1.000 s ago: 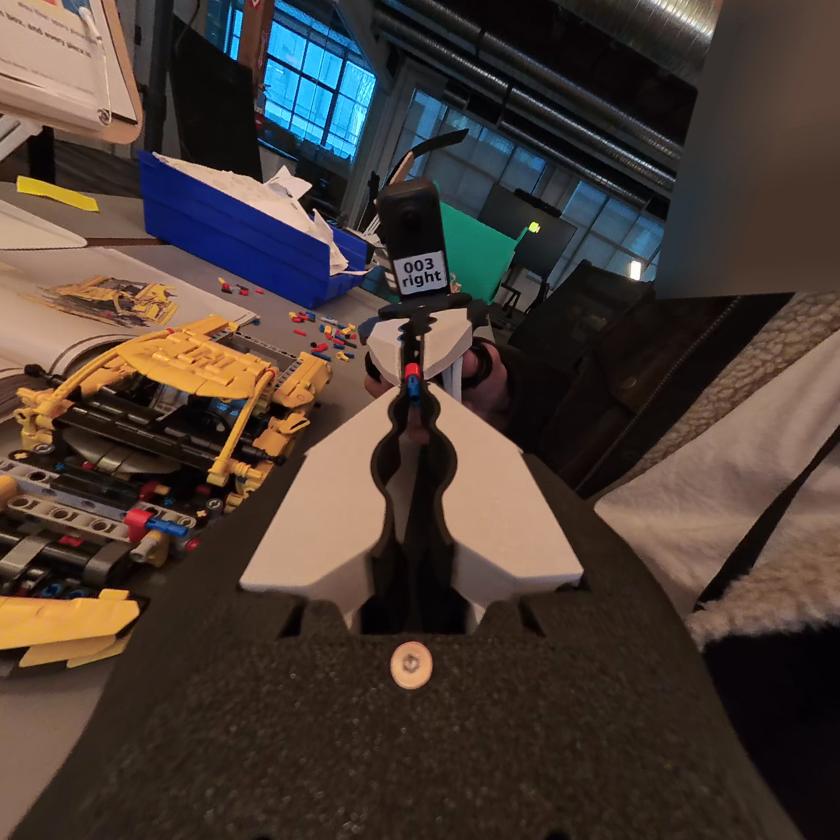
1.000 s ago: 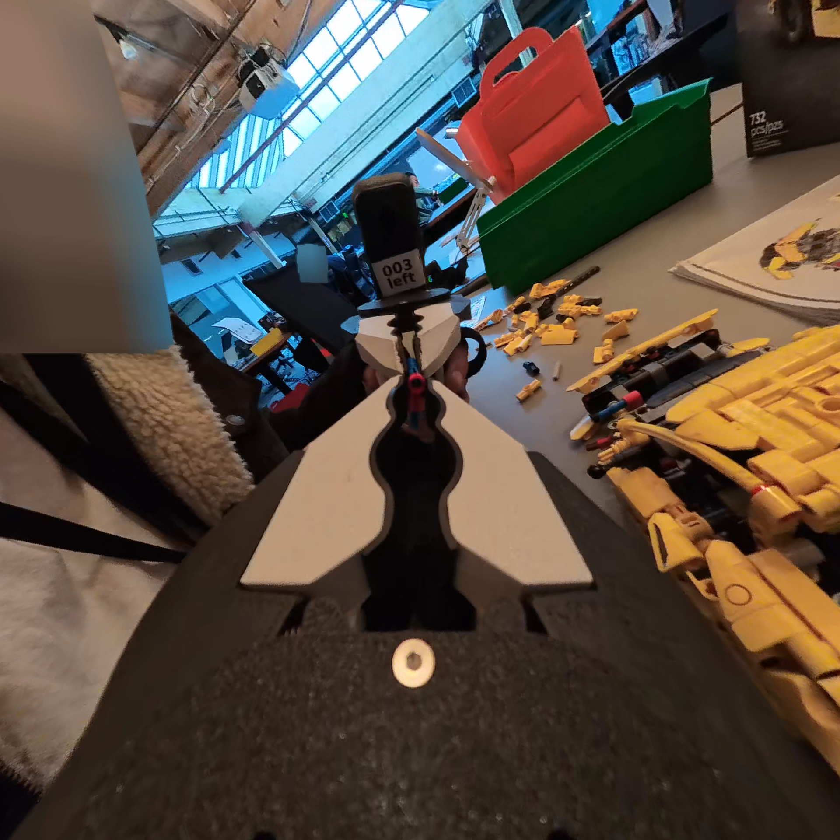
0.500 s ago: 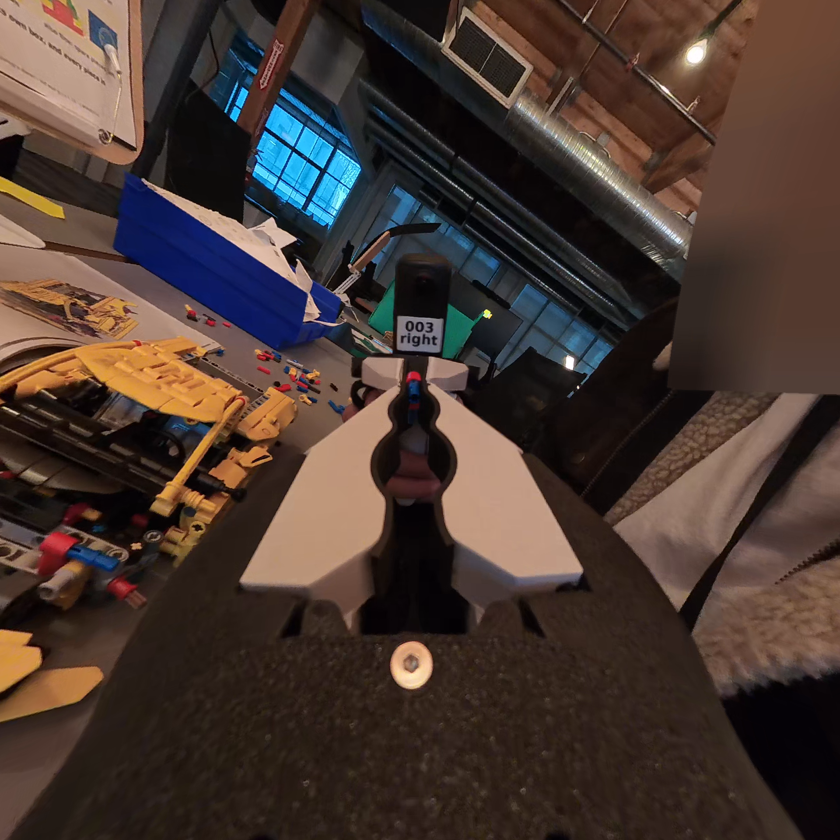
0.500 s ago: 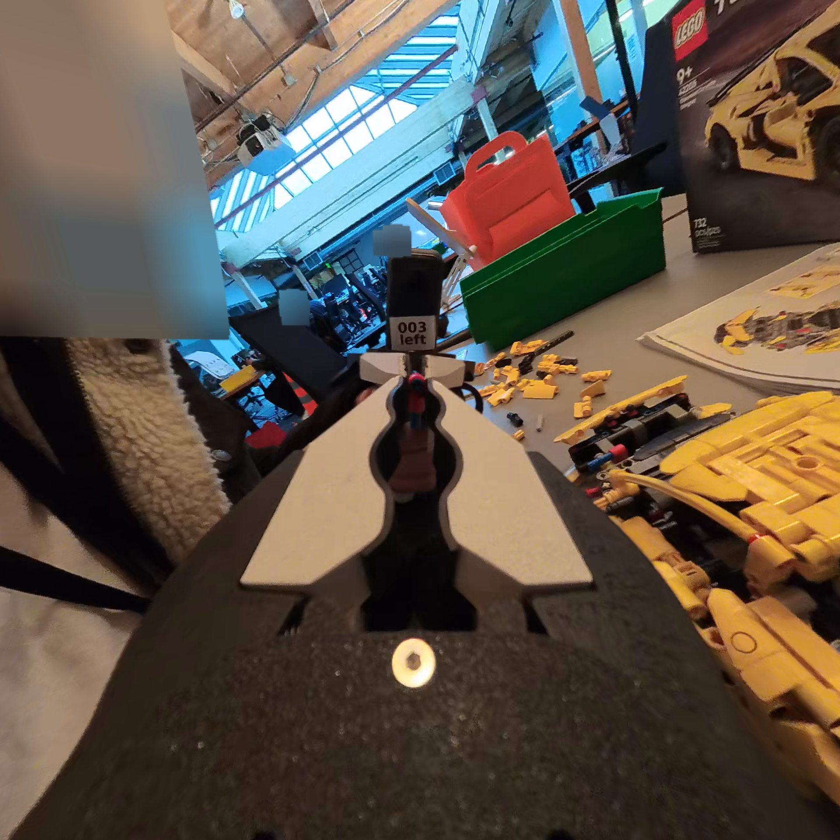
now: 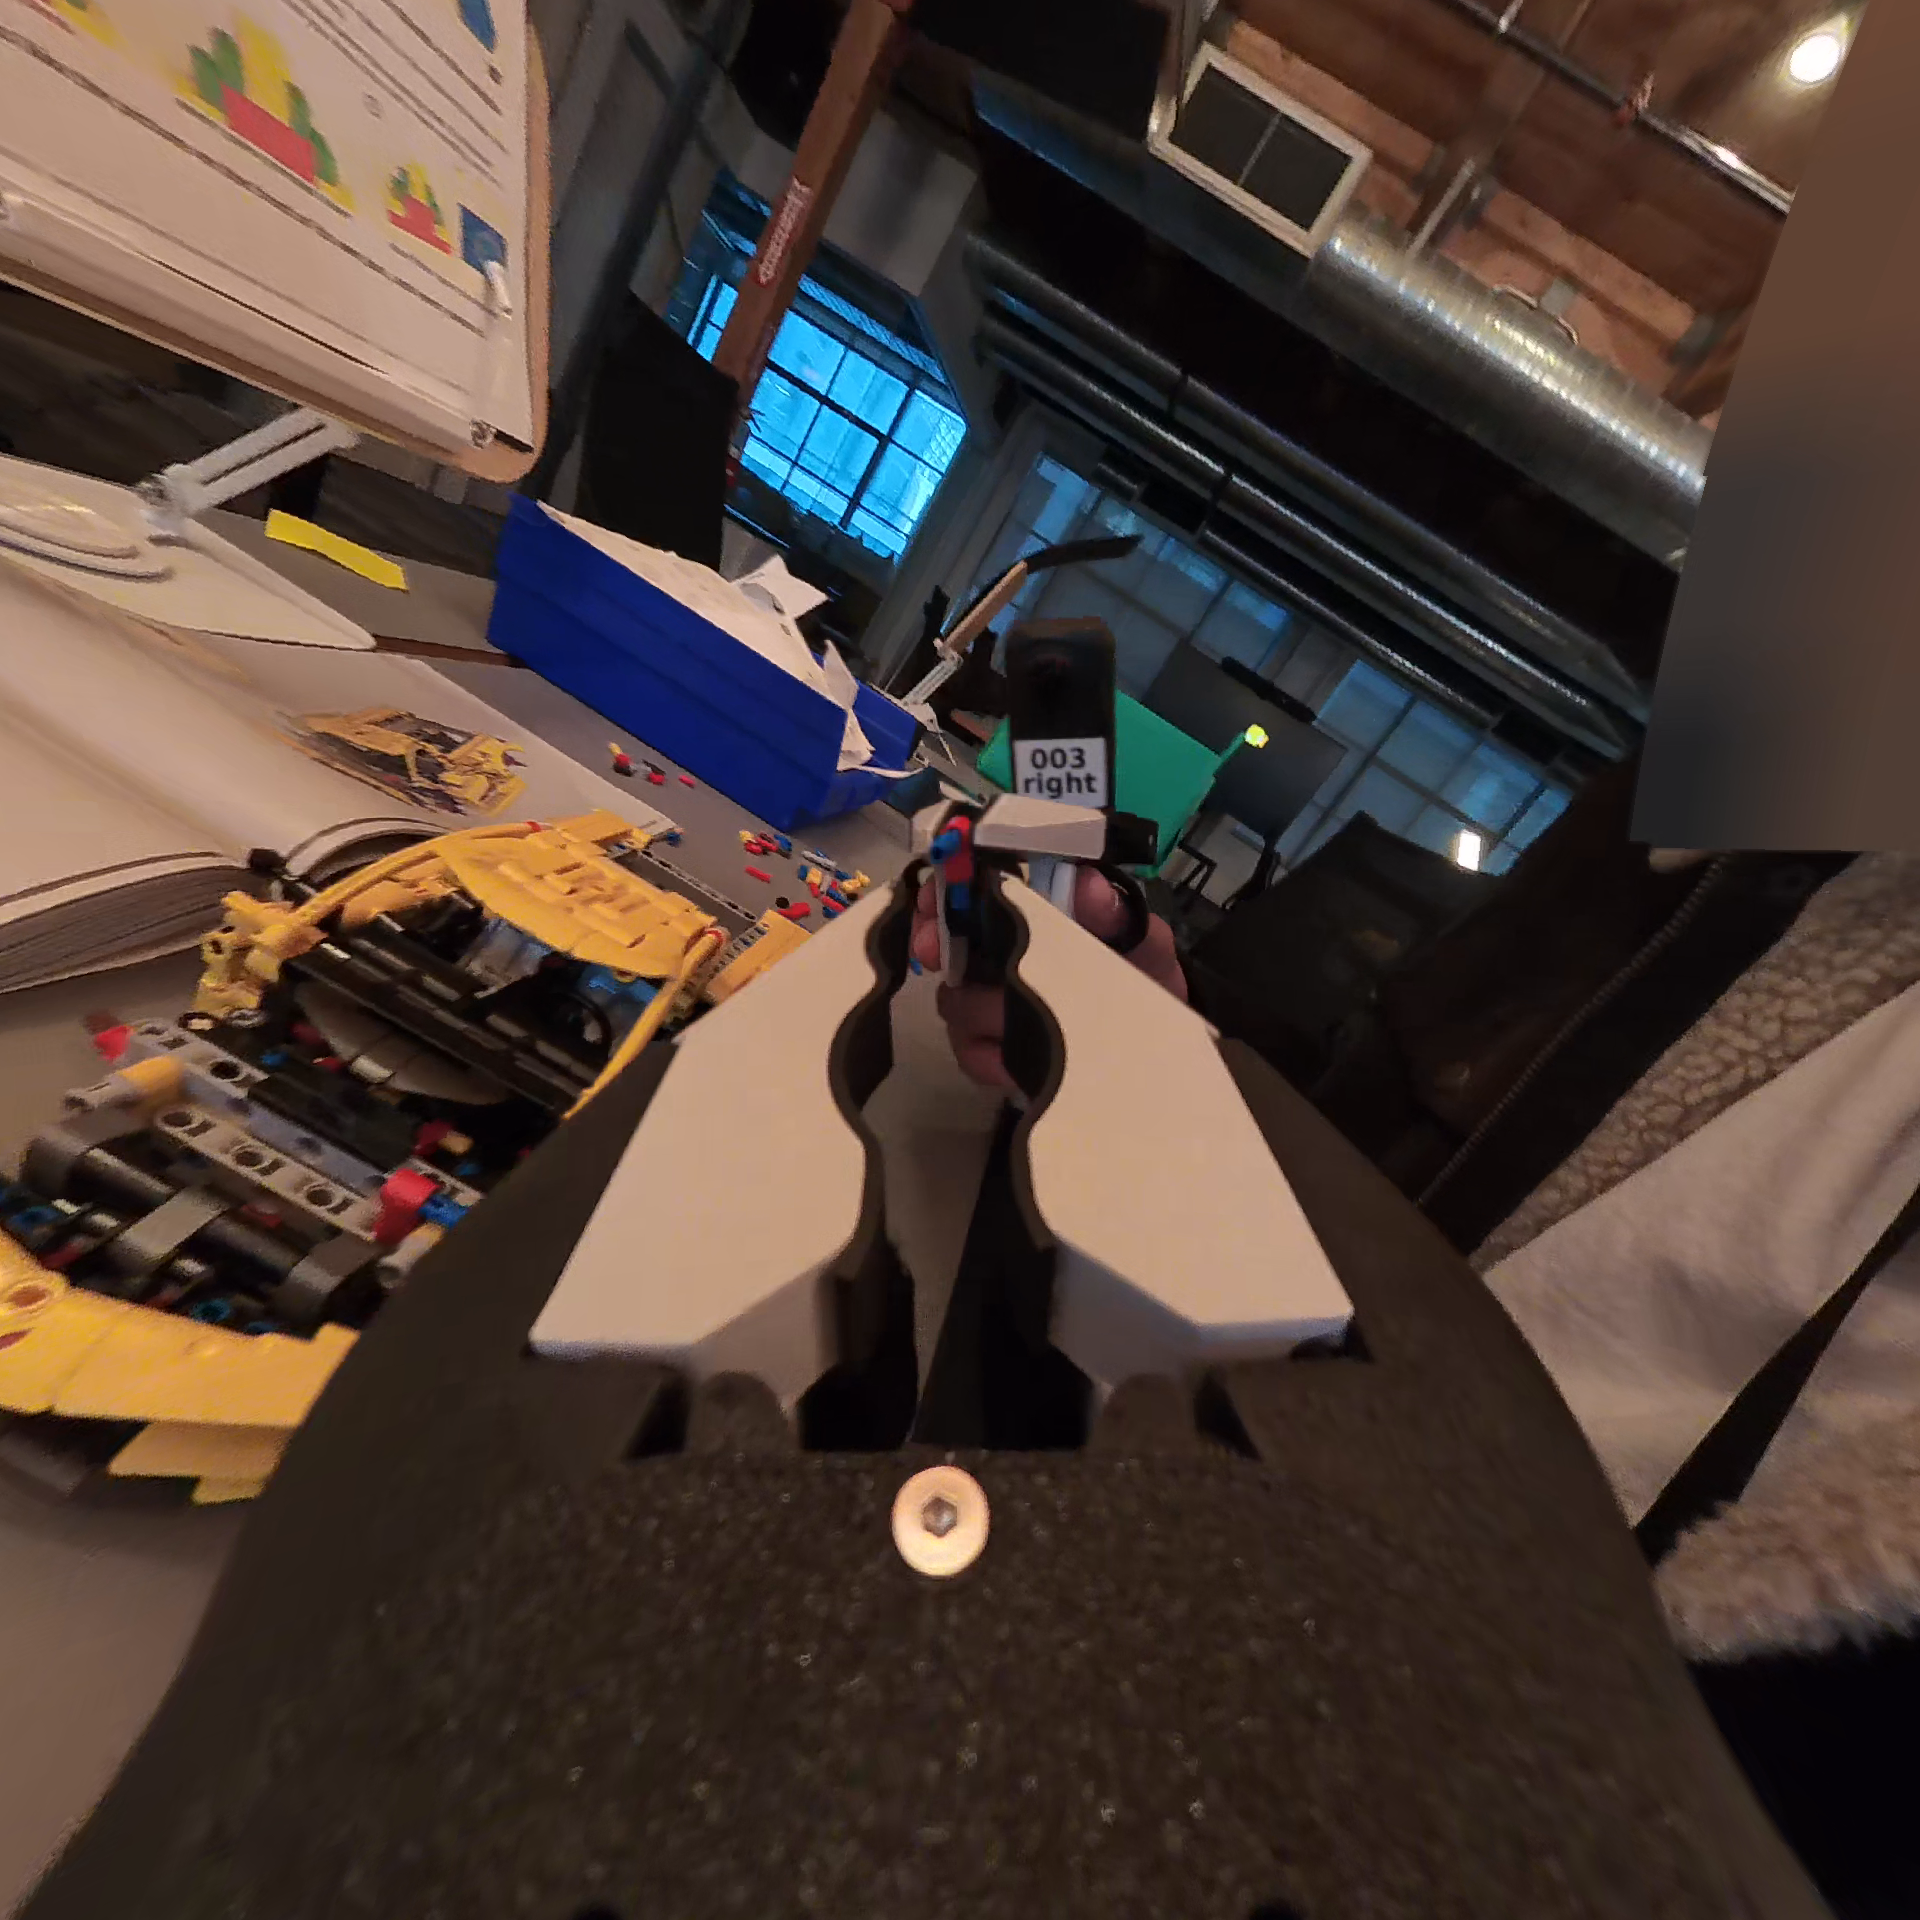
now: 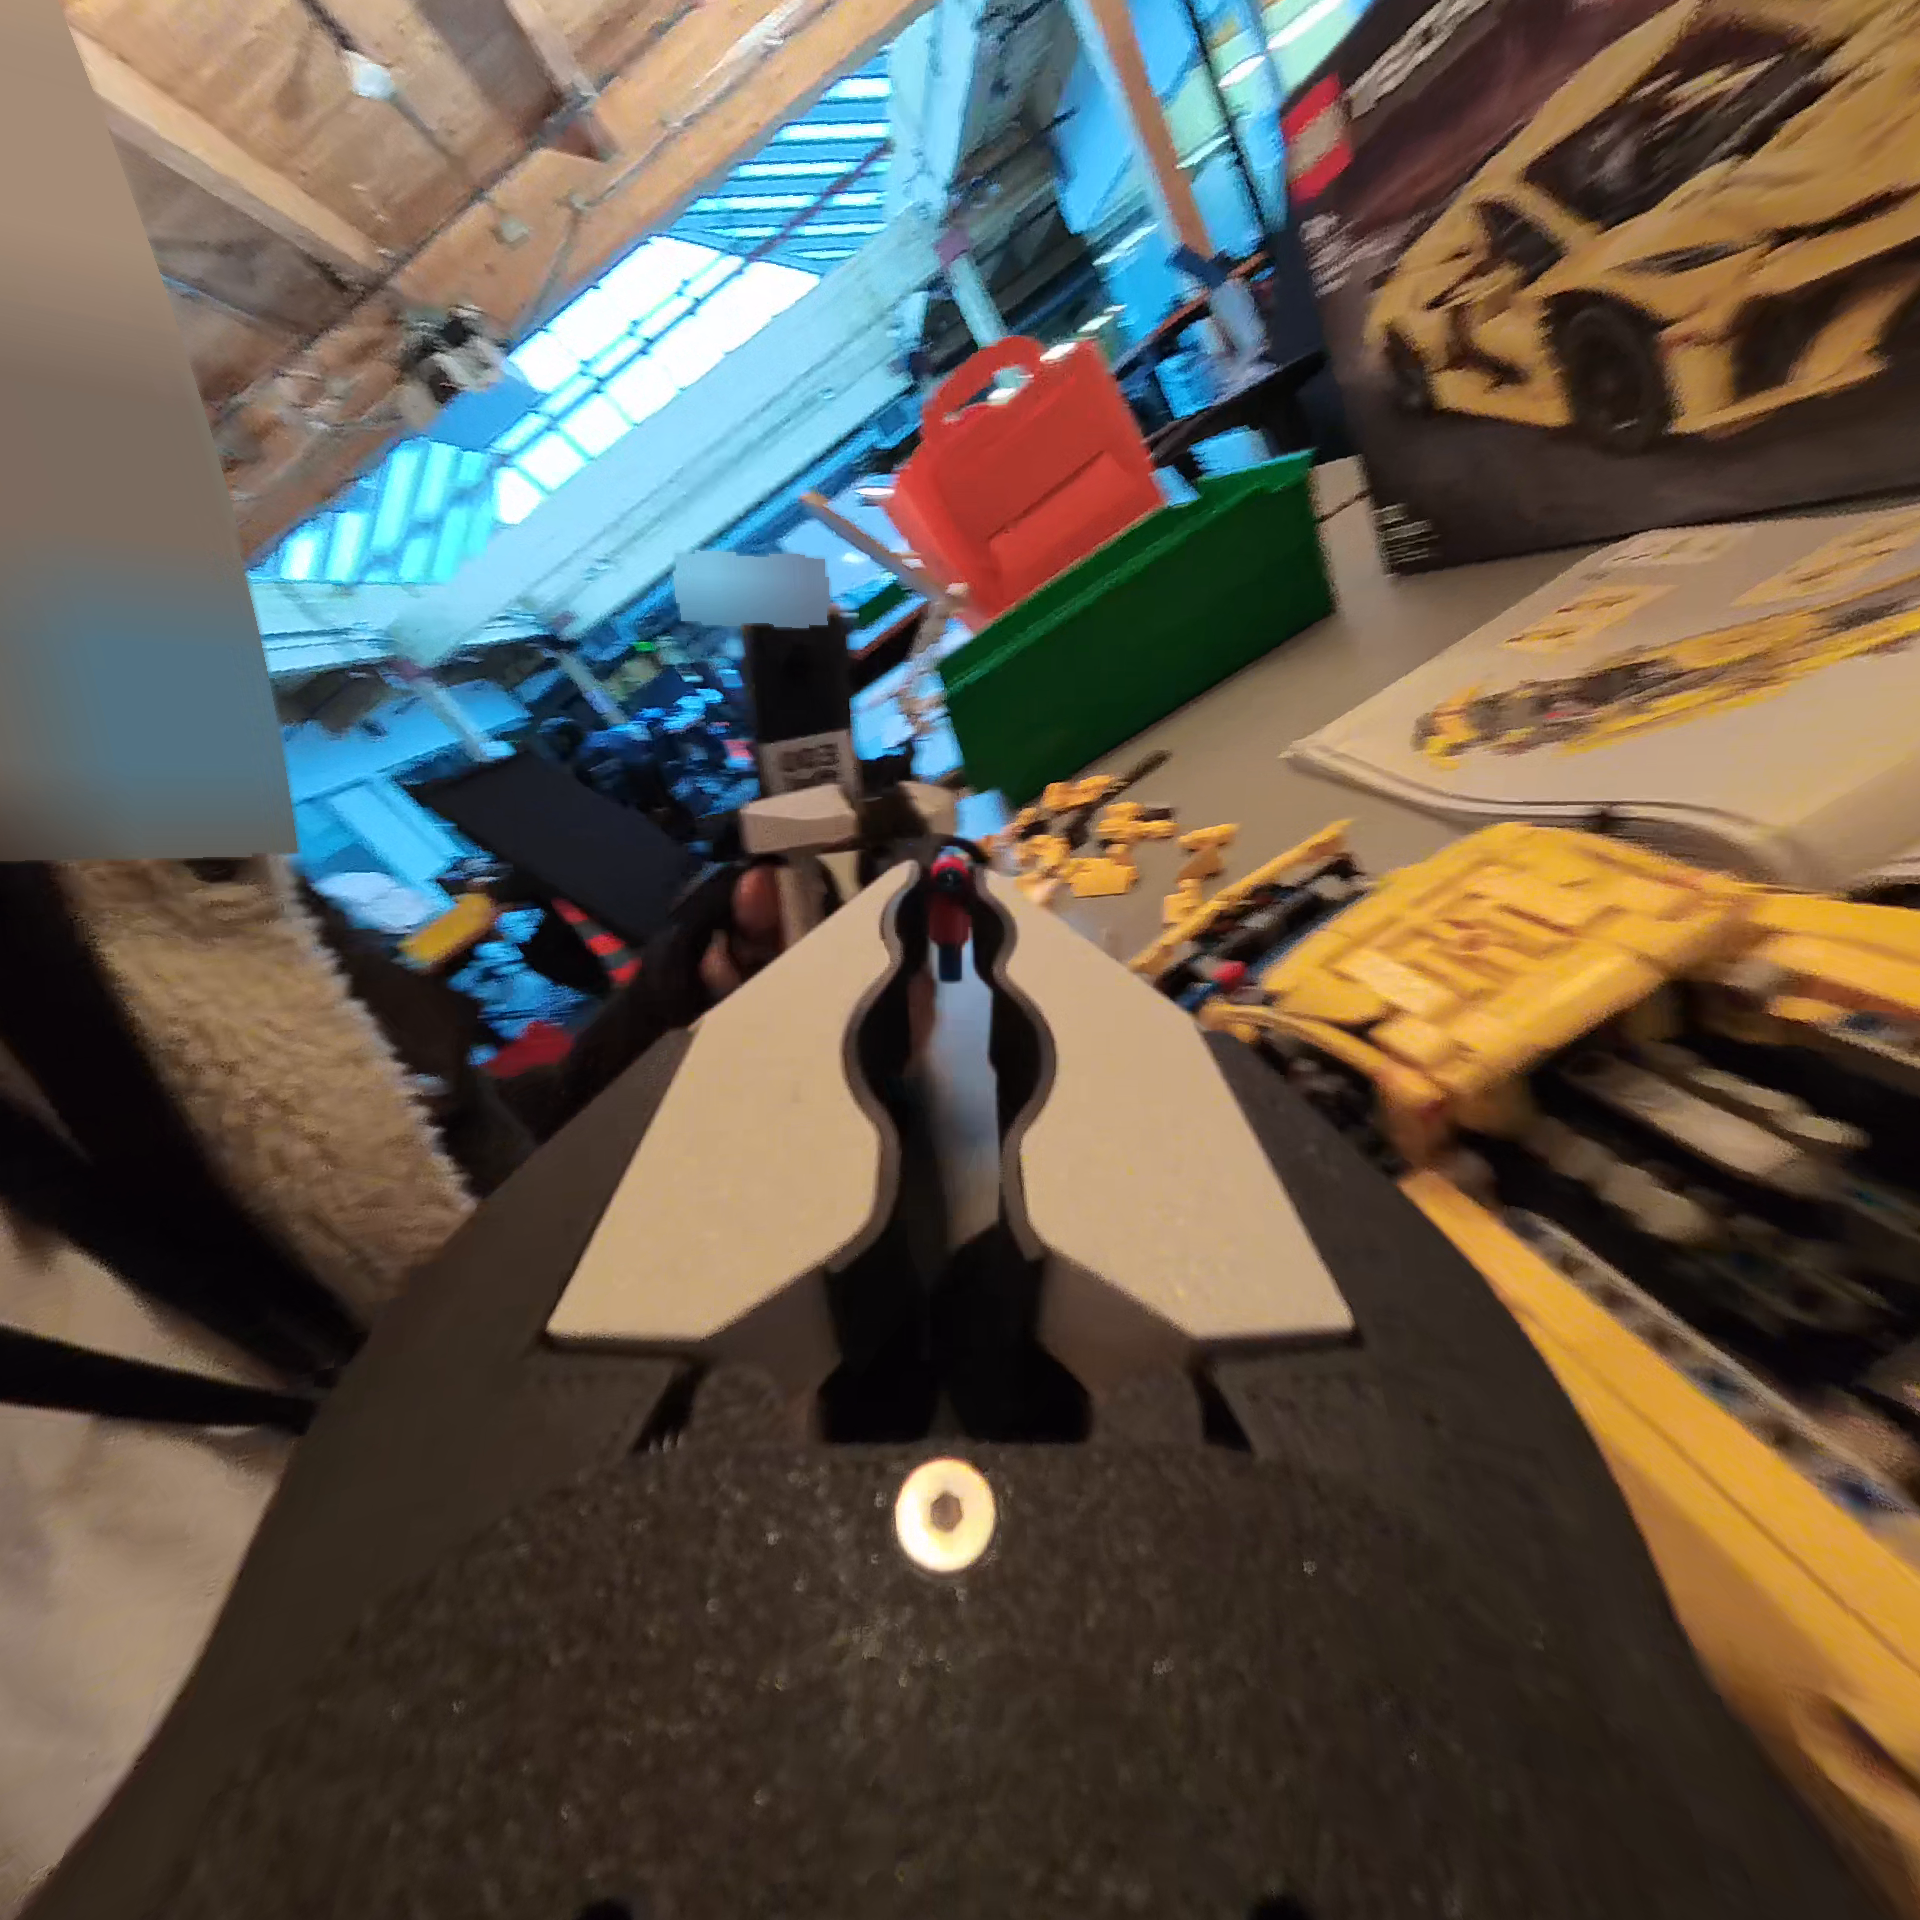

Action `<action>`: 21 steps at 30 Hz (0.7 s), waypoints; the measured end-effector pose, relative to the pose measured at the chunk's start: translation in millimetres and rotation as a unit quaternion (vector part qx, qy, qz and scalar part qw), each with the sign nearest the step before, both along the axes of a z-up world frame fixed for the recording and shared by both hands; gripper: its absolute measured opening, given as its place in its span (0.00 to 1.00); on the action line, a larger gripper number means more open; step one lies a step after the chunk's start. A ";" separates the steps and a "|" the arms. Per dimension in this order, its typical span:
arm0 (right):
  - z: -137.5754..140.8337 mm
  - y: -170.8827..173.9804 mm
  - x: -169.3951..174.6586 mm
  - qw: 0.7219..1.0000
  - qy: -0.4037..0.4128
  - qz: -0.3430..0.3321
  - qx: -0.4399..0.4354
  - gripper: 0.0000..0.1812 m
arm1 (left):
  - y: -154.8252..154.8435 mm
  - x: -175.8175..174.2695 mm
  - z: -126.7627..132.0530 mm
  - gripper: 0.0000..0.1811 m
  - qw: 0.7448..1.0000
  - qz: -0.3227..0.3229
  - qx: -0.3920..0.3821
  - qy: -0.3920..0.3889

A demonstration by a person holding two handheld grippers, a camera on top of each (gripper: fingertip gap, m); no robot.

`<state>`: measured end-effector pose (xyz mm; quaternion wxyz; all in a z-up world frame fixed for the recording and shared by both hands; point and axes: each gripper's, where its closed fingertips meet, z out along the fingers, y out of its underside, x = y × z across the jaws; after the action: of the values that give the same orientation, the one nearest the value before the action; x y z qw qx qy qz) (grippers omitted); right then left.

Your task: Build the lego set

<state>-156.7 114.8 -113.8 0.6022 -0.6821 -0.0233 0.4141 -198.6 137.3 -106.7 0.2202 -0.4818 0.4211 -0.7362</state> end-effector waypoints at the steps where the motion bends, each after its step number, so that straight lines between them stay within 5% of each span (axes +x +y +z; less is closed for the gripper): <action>1: -2.9 -0.7 13.1 0.999 -0.023 -0.030 -0.006 0.03 | 2.5 -0.5 -0.2 0.07 1.000 0.002 -0.006 0.001; 4: -11.6 -5.2 39.6 0.993 -0.067 -0.091 -0.018 0.03 | 4.4 0.1 -1.7 0.08 1.000 -0.004 -0.024 0.006; 10: -8.3 -5.0 67.4 0.992 0.058 -0.114 -0.025 0.03 | -5.9 5.2 -9.4 0.07 1.000 -0.012 0.007 0.024; 21: -8.5 2.2 31.9 0.997 0.023 -0.070 -0.019 0.03 | -20.1 35.3 -47.2 0.09 0.978 0.036 0.164 0.127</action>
<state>-124.8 117.0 -122.2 0.6170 -0.6836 0.0462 0.3873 -163.3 117.2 -153.9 0.2675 -0.5435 0.5426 -0.5819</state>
